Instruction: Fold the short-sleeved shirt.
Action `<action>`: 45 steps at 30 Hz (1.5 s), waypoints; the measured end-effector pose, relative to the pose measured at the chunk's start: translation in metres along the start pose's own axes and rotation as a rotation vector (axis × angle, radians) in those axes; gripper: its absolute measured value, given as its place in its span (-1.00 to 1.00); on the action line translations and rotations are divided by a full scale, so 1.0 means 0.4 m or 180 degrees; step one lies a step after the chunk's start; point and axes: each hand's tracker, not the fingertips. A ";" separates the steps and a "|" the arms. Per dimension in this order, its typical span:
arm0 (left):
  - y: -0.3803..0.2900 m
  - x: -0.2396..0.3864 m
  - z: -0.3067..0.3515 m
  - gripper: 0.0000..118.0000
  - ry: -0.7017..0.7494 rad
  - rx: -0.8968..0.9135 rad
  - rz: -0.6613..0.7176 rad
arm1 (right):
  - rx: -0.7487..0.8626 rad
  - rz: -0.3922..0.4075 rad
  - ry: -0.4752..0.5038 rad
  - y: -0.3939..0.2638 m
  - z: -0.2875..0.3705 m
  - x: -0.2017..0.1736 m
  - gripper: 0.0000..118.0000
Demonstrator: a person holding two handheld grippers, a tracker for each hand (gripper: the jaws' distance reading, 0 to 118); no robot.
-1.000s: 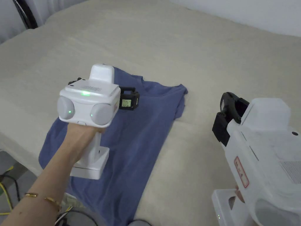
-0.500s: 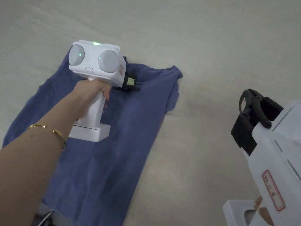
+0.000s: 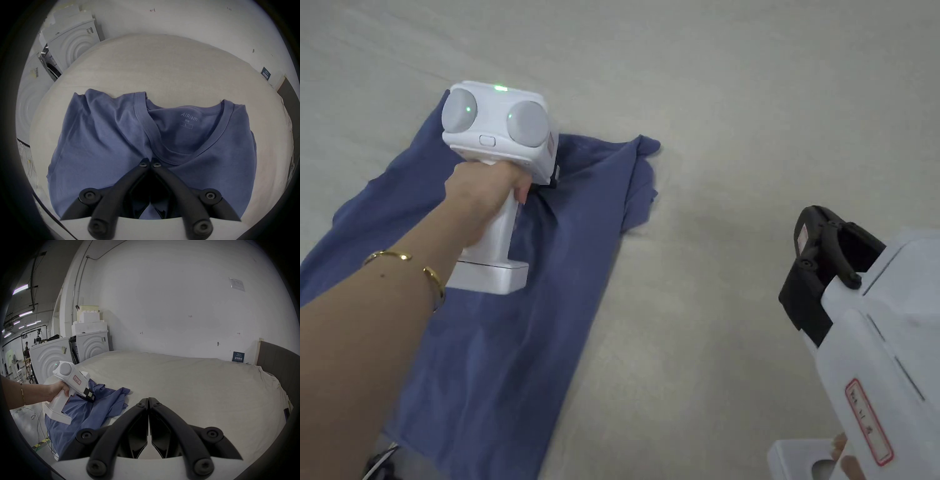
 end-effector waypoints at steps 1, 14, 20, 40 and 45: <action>-0.009 0.000 0.014 -1.00 0.0003 0.0065 0.0026 | 0.0005 0.0019 -0.0001 0.005 0.009 0.002 -1.00; -0.073 -0.103 0.420 -1.00 0.0013 0.1232 0.0339 | 0.0247 0.0084 -0.0026 0.037 0.253 0.013 -1.00; -0.104 -0.165 0.648 -1.00 0.0015 0.1586 0.0510 | 0.0358 0.0077 -0.0053 0.023 0.369 0.017 -1.00; 0.062 0.009 1.344 -1.00 -0.0177 0.3153 0.0135 | 0.0661 -0.0122 -0.0504 0.032 0.585 0.145 -1.00; 0.122 0.145 1.402 -1.00 -0.0477 0.3262 0.0020 | 0.0694 -0.0143 -0.0790 0.035 0.647 0.209 -1.00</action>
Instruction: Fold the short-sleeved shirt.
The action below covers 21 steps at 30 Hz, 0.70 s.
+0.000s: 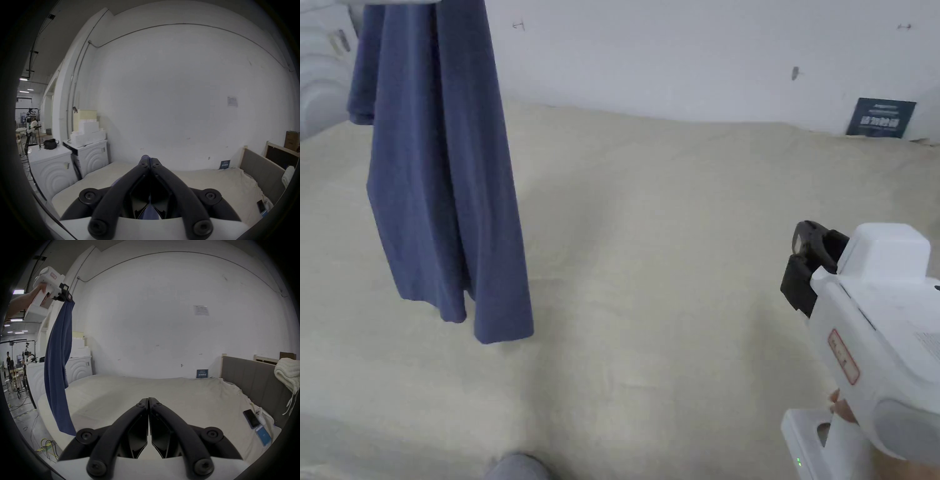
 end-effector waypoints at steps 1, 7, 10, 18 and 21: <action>0.004 0.024 -0.008 -1.00 -0.0076 0.0004 -0.0009 | -0.0001 0.0020 -0.0063 0.003 0.010 0.015 -1.00; -0.043 0.204 -0.068 -1.00 -0.0501 -0.0088 -0.0080 | 0.0017 0.0068 -0.0440 0.014 0.068 0.114 -1.00; -0.112 0.281 -0.115 -1.00 -0.0737 -0.0308 -0.0087 | -0.0009 0.0057 -0.0591 0.010 0.091 0.154 -1.00; -0.412 0.494 -0.197 -1.00 -0.1122 -0.1014 -0.0360 | -0.0152 0.0008 -0.0856 -0.030 0.114 0.225 -1.00; -0.560 0.561 -0.206 -1.00 -0.1249 -0.1366 -0.0456 | -0.0229 -0.0035 -0.0907 -0.052 0.103 0.239 -1.00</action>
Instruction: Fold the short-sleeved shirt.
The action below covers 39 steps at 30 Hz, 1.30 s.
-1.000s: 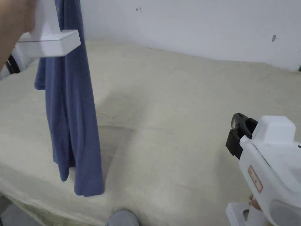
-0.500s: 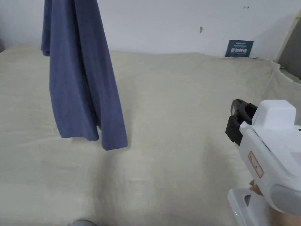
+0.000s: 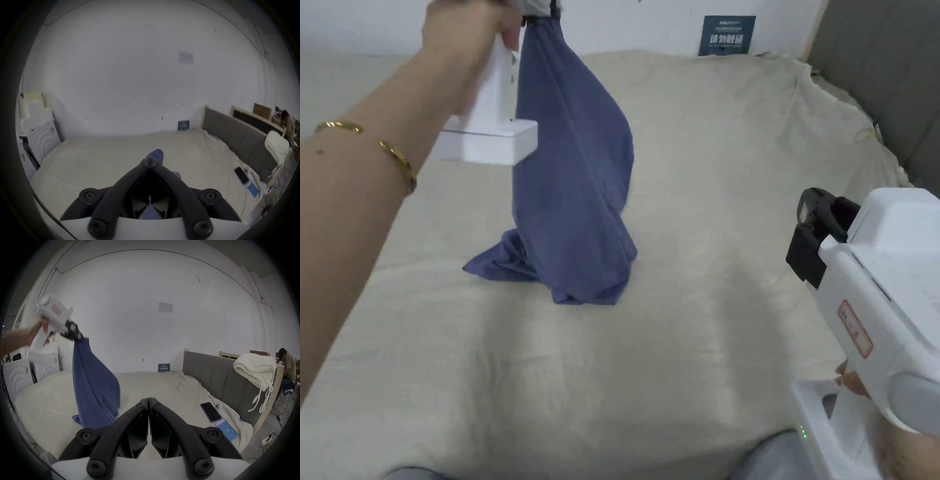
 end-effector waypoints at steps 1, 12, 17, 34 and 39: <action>-0.044 0.019 -0.030 -1.00 -0.0048 -0.0132 -0.0027 | -0.0034 -0.0009 0.0003 -0.007 -0.007 0.003 -1.00; -0.512 0.134 -0.205 -1.00 -0.0203 -0.1480 -0.0073 | -0.0352 -0.0042 0.0008 -0.078 -0.068 -0.003 -1.00; -0.620 0.143 -0.221 -0.88 -0.0138 -0.1712 -0.0133 | -0.0465 0.0015 0.0046 -0.094 -0.083 -0.017 -1.00; -0.364 -0.029 0.000 1.00 0.0459 0.0275 0.0253 | -0.0292 -0.0003 0.0200 -0.036 -0.134 -0.087 -1.00; -0.356 -0.103 0.129 1.00 0.0789 0.0842 0.0233 | -0.0116 0.0004 0.0249 0.004 -0.164 -0.117 -1.00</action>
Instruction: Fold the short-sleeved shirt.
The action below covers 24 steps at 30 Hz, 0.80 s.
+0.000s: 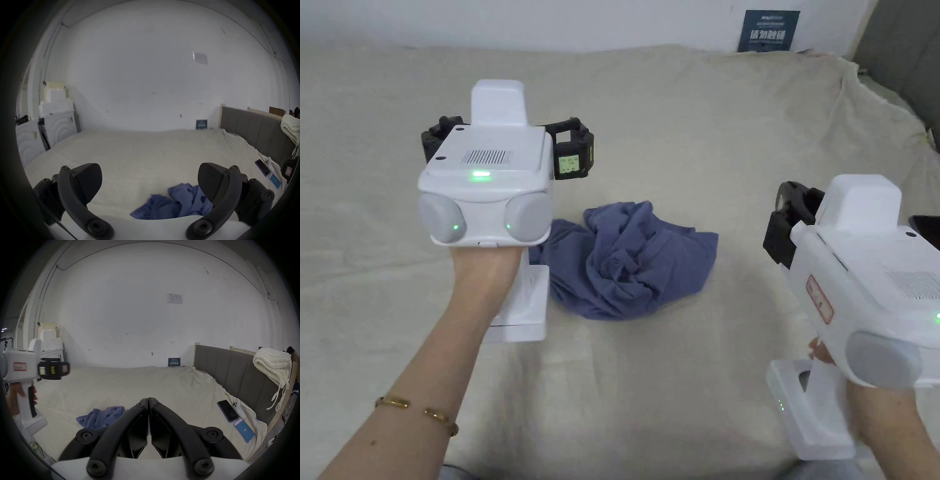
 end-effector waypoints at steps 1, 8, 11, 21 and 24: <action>-0.003 -0.017 0.017 1.00 0.0041 0.0080 -0.0020 | 0.0017 0.0003 0.0000 0.006 -0.005 -0.005 -1.00; -0.086 -0.093 0.125 0.15 0.0240 0.0259 -0.0349 | 0.0092 0.0028 0.0012 0.010 -0.004 -0.030 -1.00; -0.123 -0.103 0.143 -0.32 0.0244 0.0186 -0.0361 | 0.0094 0.0008 0.0008 -0.002 0.011 -0.033 -1.00; -0.190 -0.086 0.183 -1.00 0.0044 -0.0013 -0.0196 | 0.0041 -0.0007 0.0016 -0.045 0.056 -0.029 -1.00; -0.206 -0.082 0.192 -1.00 0.0025 -0.0054 -0.0148 | 0.0046 -0.0038 0.0020 -0.048 0.066 -0.025 -1.00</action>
